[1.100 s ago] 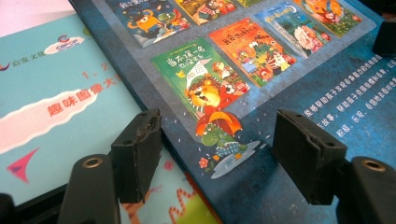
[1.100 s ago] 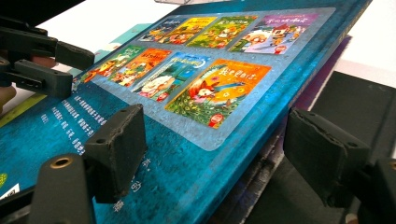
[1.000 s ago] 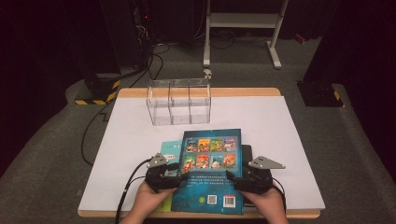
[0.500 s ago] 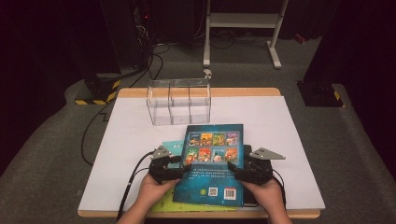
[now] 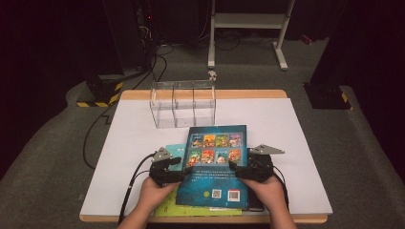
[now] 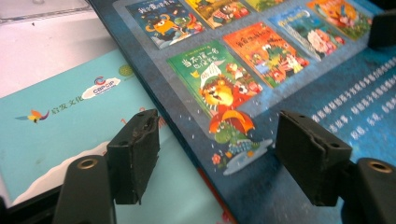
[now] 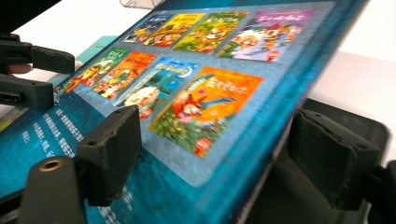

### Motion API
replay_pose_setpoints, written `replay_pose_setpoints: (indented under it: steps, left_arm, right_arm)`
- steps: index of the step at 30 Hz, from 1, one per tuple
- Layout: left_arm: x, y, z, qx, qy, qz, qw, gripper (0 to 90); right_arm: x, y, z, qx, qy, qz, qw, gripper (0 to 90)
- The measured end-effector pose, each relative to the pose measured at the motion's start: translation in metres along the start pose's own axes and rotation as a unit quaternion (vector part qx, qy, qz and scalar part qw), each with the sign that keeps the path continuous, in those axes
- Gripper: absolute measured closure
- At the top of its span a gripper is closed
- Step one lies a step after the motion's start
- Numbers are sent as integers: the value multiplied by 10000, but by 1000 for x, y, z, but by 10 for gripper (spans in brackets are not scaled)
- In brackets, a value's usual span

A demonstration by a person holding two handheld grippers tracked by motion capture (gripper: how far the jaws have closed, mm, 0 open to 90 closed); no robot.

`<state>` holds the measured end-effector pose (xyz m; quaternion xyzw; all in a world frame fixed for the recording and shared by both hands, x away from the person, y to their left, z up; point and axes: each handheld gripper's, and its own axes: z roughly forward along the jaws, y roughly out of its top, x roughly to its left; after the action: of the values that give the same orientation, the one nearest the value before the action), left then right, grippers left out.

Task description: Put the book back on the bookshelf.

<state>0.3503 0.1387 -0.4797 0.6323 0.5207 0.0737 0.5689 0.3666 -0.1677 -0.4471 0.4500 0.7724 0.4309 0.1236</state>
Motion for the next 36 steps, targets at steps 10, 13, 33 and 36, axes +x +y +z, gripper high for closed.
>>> replay_pose_setpoints:
  steps: [10, 13, 33, 36]
  left_arm:
    - [-9, -8, -6, 80, -206, 72, 9997, 286]
    - [-12, -10, -6, 89, -210, 72, 9997, 271]
    - [-12, -12, -8, 74, -179, 16, 9998, 270]
    - [-11, -12, -8, 59, -189, -26, 9998, 269]
  right_arm:
    - [10, -5, 0, -13, -54, 29, 10000, 178]
    - [11, -8, -2, -60, -52, 100, 9999, 204]
    - [9, -8, -9, -7, -19, 363, 9993, 364]
    - [8, -8, -11, -42, 6, 371, 9993, 389]
